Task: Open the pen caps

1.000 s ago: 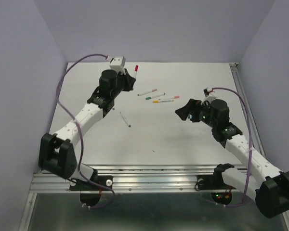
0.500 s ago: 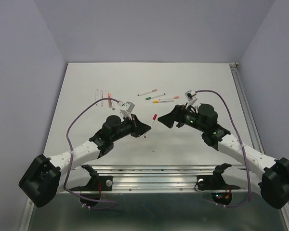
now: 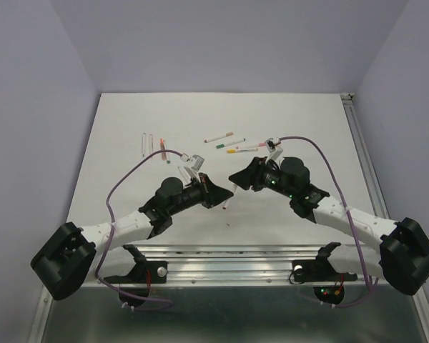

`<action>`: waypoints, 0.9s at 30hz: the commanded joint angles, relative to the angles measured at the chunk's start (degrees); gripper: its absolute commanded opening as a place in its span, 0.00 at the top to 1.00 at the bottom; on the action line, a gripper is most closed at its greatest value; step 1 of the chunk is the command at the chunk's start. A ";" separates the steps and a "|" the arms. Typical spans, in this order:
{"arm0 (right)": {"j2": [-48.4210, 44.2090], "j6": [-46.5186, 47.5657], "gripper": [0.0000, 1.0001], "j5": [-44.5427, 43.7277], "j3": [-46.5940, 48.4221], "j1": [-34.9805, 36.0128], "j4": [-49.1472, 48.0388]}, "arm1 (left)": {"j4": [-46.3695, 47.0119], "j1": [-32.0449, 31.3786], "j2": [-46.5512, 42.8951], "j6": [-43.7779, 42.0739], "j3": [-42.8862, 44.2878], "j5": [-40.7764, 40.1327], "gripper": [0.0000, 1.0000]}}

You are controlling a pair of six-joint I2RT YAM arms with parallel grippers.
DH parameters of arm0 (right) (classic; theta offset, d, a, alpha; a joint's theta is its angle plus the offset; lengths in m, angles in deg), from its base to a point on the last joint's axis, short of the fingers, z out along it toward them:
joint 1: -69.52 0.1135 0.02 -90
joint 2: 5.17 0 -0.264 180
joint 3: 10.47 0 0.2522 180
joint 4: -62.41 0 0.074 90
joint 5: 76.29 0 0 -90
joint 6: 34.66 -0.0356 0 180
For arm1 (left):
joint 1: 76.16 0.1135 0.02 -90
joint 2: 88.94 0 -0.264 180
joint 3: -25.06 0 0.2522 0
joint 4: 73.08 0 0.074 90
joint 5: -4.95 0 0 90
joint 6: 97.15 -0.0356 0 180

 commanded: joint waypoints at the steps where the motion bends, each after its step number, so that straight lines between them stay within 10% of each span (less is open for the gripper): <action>1: -0.47 -0.82 0.46 -2.44 0.63 0.67 -5.27 | 4.57 -0.60 0.54 0.38 1.90 0.59 1.00; 27: -1.44 -2.67 0.71 -3.14 0.28 0.85 -2.99 | 9.14 -1.13 4.50 1.97 3.49 0.94 1.00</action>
